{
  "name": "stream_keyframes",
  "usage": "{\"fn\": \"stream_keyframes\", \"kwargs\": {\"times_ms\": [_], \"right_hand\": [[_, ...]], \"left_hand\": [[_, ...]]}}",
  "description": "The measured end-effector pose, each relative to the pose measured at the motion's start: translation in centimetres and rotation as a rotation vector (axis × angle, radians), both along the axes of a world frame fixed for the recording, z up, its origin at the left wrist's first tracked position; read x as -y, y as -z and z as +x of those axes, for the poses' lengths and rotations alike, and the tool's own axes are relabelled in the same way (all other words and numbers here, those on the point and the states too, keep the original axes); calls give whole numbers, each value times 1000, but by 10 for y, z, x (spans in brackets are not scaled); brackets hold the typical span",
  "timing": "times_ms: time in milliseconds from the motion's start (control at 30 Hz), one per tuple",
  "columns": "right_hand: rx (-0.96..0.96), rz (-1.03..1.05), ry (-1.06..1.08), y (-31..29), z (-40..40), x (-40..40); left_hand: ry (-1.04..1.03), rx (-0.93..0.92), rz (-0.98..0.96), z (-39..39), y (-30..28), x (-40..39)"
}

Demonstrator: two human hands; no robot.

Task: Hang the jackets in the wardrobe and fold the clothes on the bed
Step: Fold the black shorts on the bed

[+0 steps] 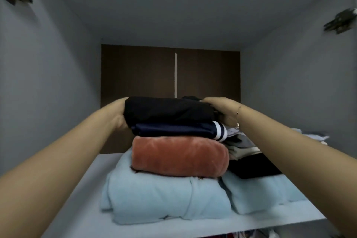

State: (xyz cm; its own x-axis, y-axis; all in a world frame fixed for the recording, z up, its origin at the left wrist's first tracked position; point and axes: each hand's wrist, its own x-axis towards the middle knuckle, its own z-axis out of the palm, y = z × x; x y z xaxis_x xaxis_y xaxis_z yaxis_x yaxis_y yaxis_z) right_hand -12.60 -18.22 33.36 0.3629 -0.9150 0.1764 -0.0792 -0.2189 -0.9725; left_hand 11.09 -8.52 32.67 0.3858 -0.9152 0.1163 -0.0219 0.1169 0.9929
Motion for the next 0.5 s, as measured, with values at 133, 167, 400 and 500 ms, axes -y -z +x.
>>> {"fn": "stream_keyframes", "kwargs": {"times_ms": [133, 167, 400, 500], "right_hand": [[-41, -217, 31, 11, -38, -41], [-85, -309, 38, 18, -49, -54], [-225, -941, 186, 95, -152, -159], [-252, -1018, 221, 140, -205, -208]], "left_hand": [[-109, -152, -134, -20, 9, -46], [-144, -115, -172, -30, 16, -58], [-527, 965, -250, -160, 91, -164], [-570, 1246, -307, -238, 136, -207]]}}
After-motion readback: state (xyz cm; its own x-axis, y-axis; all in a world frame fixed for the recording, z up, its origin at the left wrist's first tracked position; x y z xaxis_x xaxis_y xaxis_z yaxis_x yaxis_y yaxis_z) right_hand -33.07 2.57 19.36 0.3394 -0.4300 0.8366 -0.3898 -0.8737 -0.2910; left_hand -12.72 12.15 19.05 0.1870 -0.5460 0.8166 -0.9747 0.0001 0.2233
